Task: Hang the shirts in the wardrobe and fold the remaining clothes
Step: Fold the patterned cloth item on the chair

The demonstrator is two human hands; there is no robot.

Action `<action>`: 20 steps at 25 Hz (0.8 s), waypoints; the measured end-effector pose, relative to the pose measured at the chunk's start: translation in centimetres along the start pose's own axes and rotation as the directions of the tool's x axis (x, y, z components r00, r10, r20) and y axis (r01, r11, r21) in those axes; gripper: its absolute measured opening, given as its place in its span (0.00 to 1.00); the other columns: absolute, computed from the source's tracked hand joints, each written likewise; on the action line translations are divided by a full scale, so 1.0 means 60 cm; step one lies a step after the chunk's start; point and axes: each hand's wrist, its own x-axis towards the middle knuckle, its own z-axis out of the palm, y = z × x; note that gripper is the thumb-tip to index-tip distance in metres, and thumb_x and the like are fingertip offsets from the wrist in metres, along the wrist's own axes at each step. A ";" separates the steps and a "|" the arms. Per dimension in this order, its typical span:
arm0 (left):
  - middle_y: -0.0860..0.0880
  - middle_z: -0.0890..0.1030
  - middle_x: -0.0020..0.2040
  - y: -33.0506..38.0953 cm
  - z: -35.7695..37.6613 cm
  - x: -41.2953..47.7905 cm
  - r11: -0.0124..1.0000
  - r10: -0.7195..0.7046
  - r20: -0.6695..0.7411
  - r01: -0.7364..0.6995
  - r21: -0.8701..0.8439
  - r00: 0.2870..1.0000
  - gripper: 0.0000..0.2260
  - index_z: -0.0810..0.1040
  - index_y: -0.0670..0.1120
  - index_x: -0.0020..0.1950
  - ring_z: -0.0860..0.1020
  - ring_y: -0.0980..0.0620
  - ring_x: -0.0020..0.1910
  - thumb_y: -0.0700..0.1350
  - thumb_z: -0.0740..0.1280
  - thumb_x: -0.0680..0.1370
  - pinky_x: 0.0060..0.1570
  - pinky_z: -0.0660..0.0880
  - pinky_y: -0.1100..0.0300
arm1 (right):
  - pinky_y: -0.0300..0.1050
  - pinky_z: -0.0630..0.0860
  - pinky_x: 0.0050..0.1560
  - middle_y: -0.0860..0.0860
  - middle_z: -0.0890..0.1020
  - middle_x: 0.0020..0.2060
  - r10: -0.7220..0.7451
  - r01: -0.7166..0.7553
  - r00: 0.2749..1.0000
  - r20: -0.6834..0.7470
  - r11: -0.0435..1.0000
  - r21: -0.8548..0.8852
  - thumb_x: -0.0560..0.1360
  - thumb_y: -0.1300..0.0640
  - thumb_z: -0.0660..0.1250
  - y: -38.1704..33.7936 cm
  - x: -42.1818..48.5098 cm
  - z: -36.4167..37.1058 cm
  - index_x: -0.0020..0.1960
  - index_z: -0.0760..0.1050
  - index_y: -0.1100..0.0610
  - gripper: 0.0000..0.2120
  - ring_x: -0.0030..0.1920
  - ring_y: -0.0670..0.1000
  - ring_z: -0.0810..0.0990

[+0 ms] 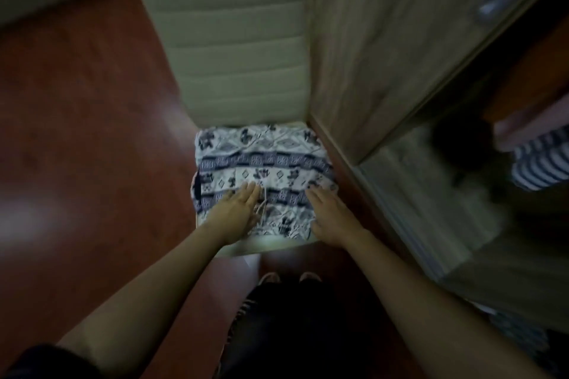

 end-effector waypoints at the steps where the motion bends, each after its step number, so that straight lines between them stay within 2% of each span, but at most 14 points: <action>1: 0.42 0.45 0.78 -0.011 0.034 0.003 1.000 -0.009 0.030 0.009 0.013 1.000 0.28 0.42 0.40 0.76 0.45 0.46 0.77 0.51 0.49 0.82 0.73 0.49 0.51 | 0.49 0.56 0.73 0.56 0.59 0.74 -0.029 0.029 1.000 0.006 1.000 0.005 0.75 0.60 0.59 -0.004 0.015 0.033 0.75 0.56 0.60 0.30 0.74 0.55 0.58; 3: 0.42 0.47 0.78 -0.032 0.103 0.013 0.999 -0.036 0.102 0.035 0.006 0.994 0.27 0.44 0.40 0.76 0.48 0.45 0.77 0.50 0.50 0.82 0.72 0.52 0.52 | 0.50 0.63 0.69 0.56 0.68 0.69 -0.086 0.084 0.996 0.027 0.996 0.042 0.73 0.62 0.60 -0.016 0.044 0.112 0.71 0.64 0.58 0.26 0.69 0.57 0.66; 5: 0.42 0.48 0.78 -0.046 0.168 0.030 0.999 -0.043 0.133 0.046 -0.022 0.990 0.27 0.45 0.41 0.77 0.50 0.45 0.76 0.49 0.50 0.82 0.71 0.54 0.53 | 0.51 0.66 0.66 0.56 0.69 0.66 -0.107 0.105 0.993 0.054 0.994 0.043 0.72 0.63 0.60 -0.025 0.075 0.181 0.70 0.66 0.59 0.25 0.66 0.58 0.69; 8: 0.45 0.47 0.78 -0.059 0.236 0.064 0.998 -0.060 0.145 0.064 -0.021 0.988 0.24 0.47 0.43 0.77 0.49 0.46 0.77 0.45 0.50 0.82 0.71 0.55 0.50 | 0.52 0.63 0.68 0.56 0.64 0.70 -0.076 0.077 0.996 0.040 0.997 -0.005 0.72 0.64 0.61 -0.022 0.118 0.257 0.72 0.60 0.58 0.29 0.69 0.58 0.64; 10: 0.46 0.46 0.78 -0.064 0.261 0.083 0.993 -0.115 0.150 0.113 0.023 0.982 0.25 0.45 0.44 0.77 0.47 0.44 0.77 0.39 0.50 0.81 0.72 0.54 0.46 | 0.52 0.59 0.70 0.56 0.63 0.70 -0.065 0.065 0.998 0.003 0.996 -0.057 0.73 0.64 0.61 -0.009 0.139 0.289 0.71 0.61 0.58 0.27 0.71 0.58 0.62; 12: 0.45 0.52 0.78 -0.070 0.286 0.098 0.986 -0.168 0.113 0.167 0.017 0.979 0.24 0.48 0.44 0.77 0.52 0.44 0.76 0.40 0.48 0.81 0.70 0.56 0.41 | 0.51 0.61 0.69 0.56 0.65 0.69 -0.054 0.052 0.998 -0.015 0.996 -0.071 0.74 0.62 0.62 0.007 0.159 0.313 0.69 0.63 0.57 0.24 0.69 0.58 0.63; 13: 0.44 0.60 0.75 -0.074 0.294 0.102 0.987 -0.158 0.038 0.158 -0.013 0.987 0.23 0.55 0.43 0.76 0.60 0.43 0.73 0.44 0.47 0.80 0.66 0.62 0.38 | 0.51 0.63 0.67 0.57 0.65 0.69 -0.054 0.053 0.998 -0.017 0.995 -0.089 0.75 0.63 0.62 0.013 0.169 0.319 0.69 0.63 0.57 0.23 0.69 0.58 0.63; 14: 0.42 0.69 0.70 -0.080 0.302 0.108 0.991 -0.135 -0.037 0.135 -0.022 0.990 0.24 0.64 0.42 0.72 0.70 0.41 0.66 0.46 0.47 0.77 0.58 0.70 0.36 | 0.51 0.65 0.66 0.58 0.65 0.68 -0.059 0.058 0.998 -0.006 0.992 -0.115 0.75 0.65 0.62 0.016 0.178 0.320 0.69 0.62 0.58 0.24 0.68 0.60 0.64; 15: 0.41 0.77 0.61 -0.085 0.310 0.111 0.996 -0.089 -0.066 0.091 0.025 0.994 0.22 0.72 0.41 0.66 0.77 0.40 0.56 0.46 0.52 0.75 0.46 0.76 0.37 | 0.51 0.67 0.64 0.59 0.65 0.68 -0.061 0.061 0.998 0.007 0.989 -0.134 0.74 0.67 0.62 0.017 0.185 0.318 0.69 0.61 0.58 0.25 0.67 0.61 0.64; 16: 0.41 0.80 0.55 -0.090 0.313 0.115 0.994 -0.061 -0.085 0.069 0.089 0.995 0.18 0.76 0.41 0.61 0.80 0.40 0.49 0.43 0.61 0.73 0.37 0.78 0.41 | 0.52 0.68 0.62 0.60 0.65 0.67 -0.068 0.070 0.998 0.019 0.987 -0.144 0.73 0.69 0.61 0.016 0.190 0.311 0.68 0.61 0.58 0.25 0.67 0.62 0.65; 17: 0.41 0.81 0.53 -0.094 0.311 0.115 0.990 -0.035 -0.120 0.051 0.130 0.992 0.17 0.77 0.41 0.59 0.80 0.40 0.45 0.41 0.68 0.70 0.34 0.78 0.44 | 0.52 0.70 0.60 0.61 0.67 0.66 -0.098 0.102 0.995 0.034 0.984 -0.147 0.73 0.71 0.60 0.017 0.191 0.302 0.67 0.62 0.58 0.24 0.65 0.63 0.66; 18: 0.40 0.81 0.54 -0.094 0.304 0.117 0.991 -0.030 -0.104 0.043 0.129 0.994 0.19 0.76 0.40 0.60 0.79 0.39 0.47 0.41 0.70 0.70 0.36 0.78 0.44 | 0.53 0.72 0.56 0.61 0.69 0.64 -0.129 0.135 0.990 0.055 0.981 -0.139 0.73 0.72 0.59 0.018 0.188 0.286 0.66 0.62 0.58 0.23 0.63 0.62 0.69; 20: 0.41 0.78 0.59 -0.080 0.265 0.106 0.993 -0.094 -0.053 0.097 0.067 0.994 0.17 0.70 0.42 0.66 0.76 0.40 0.56 0.45 0.62 0.77 0.51 0.73 0.45 | 0.52 0.74 0.48 0.59 0.74 0.61 -0.179 0.188 0.978 0.109 0.979 -0.080 0.73 0.71 0.57 0.026 0.170 0.239 0.64 0.60 0.54 0.23 0.56 0.61 0.75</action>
